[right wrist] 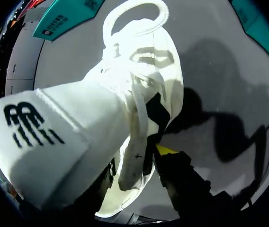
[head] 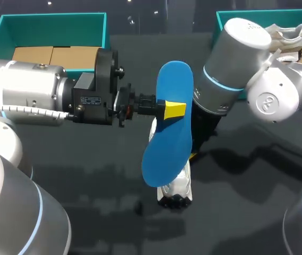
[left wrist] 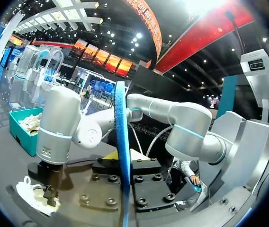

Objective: Take the shoe out of the shoebox, open the shoe tongue, remove and reinsert the insole, then place the shoe into the shoebox

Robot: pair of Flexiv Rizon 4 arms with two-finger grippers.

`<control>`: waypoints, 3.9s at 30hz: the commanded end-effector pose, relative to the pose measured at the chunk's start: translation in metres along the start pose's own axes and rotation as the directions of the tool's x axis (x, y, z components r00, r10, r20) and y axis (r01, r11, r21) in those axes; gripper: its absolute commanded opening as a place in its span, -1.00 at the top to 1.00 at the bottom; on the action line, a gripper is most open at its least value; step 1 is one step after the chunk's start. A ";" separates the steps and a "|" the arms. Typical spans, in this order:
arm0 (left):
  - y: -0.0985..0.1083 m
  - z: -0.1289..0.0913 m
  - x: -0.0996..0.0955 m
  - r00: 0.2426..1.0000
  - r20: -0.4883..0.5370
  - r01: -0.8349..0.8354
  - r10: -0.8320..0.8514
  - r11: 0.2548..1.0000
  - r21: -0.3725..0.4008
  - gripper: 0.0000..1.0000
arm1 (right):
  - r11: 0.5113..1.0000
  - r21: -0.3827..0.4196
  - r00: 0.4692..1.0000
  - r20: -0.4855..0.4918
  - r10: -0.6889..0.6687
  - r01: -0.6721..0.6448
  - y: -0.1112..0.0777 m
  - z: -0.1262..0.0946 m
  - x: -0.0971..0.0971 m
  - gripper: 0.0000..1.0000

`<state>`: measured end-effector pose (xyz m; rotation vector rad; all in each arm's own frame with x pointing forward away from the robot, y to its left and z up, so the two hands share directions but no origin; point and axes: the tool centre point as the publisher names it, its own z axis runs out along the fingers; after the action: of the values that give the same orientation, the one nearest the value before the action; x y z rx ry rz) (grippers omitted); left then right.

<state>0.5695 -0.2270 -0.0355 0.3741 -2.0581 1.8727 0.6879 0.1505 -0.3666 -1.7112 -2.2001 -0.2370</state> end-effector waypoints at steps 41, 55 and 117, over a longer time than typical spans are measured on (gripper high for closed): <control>-0.035 0.001 -0.045 0.531 0.058 -0.791 0.845 0.519 -0.323 1.00 | 0.950 -0.292 0.780 -0.566 -0.267 0.113 -0.011 -0.141 -0.004 -1.00; 0.000 0.013 -0.082 -0.187 0.017 -0.883 0.982 -0.161 -0.441 1.00 | 0.896 -0.433 0.487 -0.765 -0.422 0.097 0.002 -0.189 0.003 -1.00; 0.042 0.014 -0.162 -0.557 0.161 -0.798 0.815 -0.471 -0.376 1.00 | 0.947 -0.306 0.379 -0.868 -0.321 0.102 0.050 -0.207 0.058 -1.00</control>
<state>0.6920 -0.2366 -0.1389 -2.3823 -3.1452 2.2415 0.7513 0.1409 -0.1527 -0.9125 -1.4955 -1.2110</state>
